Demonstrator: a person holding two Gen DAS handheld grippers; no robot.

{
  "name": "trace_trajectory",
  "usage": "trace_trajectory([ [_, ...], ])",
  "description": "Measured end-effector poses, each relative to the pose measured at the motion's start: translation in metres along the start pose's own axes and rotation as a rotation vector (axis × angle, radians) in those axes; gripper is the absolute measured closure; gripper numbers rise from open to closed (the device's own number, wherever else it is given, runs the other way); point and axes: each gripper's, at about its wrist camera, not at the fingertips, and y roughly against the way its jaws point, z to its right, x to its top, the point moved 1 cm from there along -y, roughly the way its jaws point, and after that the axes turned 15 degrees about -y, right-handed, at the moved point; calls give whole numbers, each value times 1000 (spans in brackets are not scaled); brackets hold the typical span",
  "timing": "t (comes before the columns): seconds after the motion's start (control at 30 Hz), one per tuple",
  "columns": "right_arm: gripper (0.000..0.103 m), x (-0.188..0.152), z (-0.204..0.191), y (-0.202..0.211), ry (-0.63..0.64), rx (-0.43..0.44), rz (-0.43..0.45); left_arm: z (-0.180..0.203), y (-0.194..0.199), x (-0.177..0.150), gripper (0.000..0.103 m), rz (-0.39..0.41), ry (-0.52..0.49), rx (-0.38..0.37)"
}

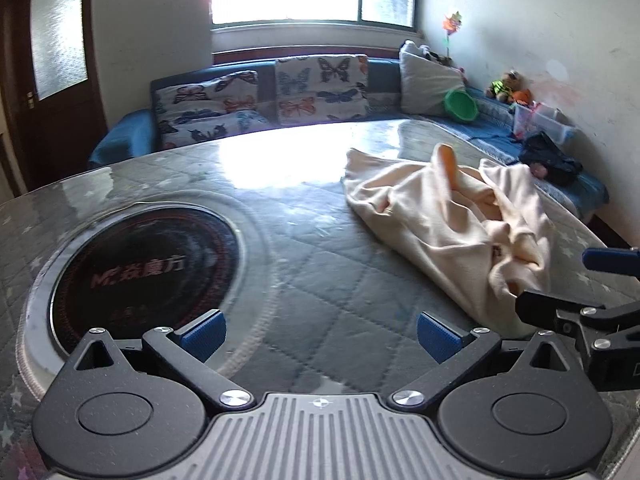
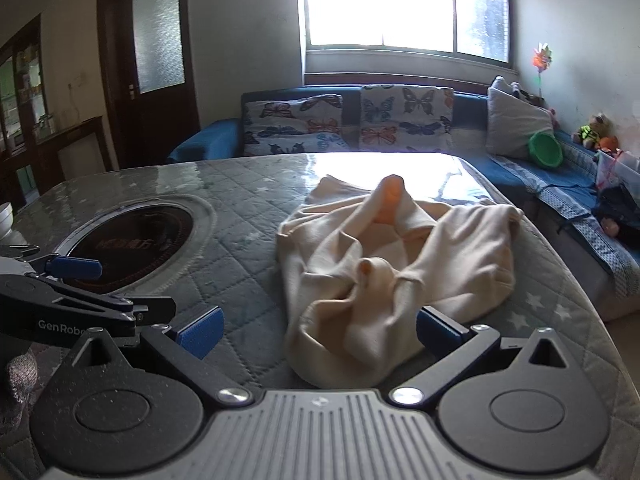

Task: Fold clothes
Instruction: 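Move both grippers toward the crumpled cream shirt on the table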

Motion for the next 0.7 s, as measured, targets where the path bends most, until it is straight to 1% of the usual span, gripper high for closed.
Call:
trace_trajectory([
  [0.27,0,2,24,5,-11,1,13,16,-7,6,0,-33,-6,-23],
  [0.33,0,5,25,12,1,-19,17,20,-8,9,0,-40,-9,-28],
  [0.43,0,7,28,7,5,-44,9,21,-7,17,0,-34,-21,-37],
  [0.7,0,17,46,6,-30,-76,5,30,-14,46,1,5,-58,-47],
])
